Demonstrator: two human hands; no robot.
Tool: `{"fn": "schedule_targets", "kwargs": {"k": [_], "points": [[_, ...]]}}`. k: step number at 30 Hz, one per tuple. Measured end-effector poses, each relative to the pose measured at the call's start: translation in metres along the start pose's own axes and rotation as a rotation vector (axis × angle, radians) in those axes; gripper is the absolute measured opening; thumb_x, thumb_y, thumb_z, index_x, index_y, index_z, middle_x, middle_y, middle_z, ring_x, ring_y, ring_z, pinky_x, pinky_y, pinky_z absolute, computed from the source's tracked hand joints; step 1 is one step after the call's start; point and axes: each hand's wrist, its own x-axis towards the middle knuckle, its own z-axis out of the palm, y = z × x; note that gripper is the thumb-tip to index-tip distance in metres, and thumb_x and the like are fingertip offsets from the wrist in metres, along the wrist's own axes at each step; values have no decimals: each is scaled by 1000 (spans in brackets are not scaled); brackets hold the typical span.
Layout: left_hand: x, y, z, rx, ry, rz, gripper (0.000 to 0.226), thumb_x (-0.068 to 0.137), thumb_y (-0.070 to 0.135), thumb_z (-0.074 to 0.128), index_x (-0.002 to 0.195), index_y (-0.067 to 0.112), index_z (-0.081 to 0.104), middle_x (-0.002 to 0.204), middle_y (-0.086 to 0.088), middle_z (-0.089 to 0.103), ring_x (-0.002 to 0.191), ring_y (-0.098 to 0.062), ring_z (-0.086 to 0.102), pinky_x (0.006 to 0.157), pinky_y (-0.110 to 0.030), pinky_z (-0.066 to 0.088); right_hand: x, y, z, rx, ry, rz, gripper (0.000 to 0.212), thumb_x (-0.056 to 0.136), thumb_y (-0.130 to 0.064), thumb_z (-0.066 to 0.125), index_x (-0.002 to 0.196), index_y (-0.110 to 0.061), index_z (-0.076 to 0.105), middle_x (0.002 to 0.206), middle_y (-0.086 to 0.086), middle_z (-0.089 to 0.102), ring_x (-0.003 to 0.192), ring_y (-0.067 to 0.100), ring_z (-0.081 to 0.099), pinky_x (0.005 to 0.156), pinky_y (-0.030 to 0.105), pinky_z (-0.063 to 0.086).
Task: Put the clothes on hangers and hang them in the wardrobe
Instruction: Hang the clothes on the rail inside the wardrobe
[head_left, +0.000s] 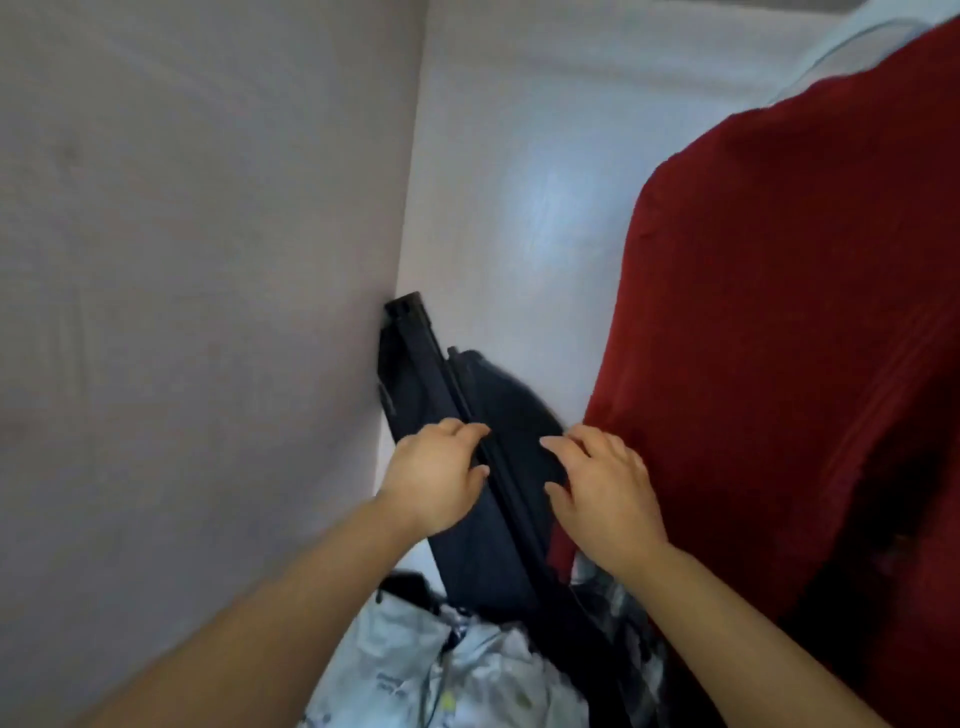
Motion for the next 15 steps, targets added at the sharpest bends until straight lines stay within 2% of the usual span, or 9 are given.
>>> {"fn": "schedule_targets", "kwargs": {"k": [8, 15], "points": [[-159, -50, 64, 10, -165, -484, 48, 95, 33, 41, 141, 26, 31, 144, 0, 38, 127, -23, 38, 104, -34, 28, -84, -62, 118, 204, -376, -194, 41, 90, -35, 50, 131, -31, 42, 131, -7, 42, 119, 15, 41, 99, 27, 31], [-331, -35, 75, 99, -251, -961, 49, 93, 34, 42, 141, 26, 32, 142, 0, 40, 129, -22, 37, 103, -34, 29, -173, -136, 159, 335, -594, -553, 46, 90, -38, 51, 134, -29, 41, 131, -7, 44, 119, 17, 44, 97, 28, 34]]}}
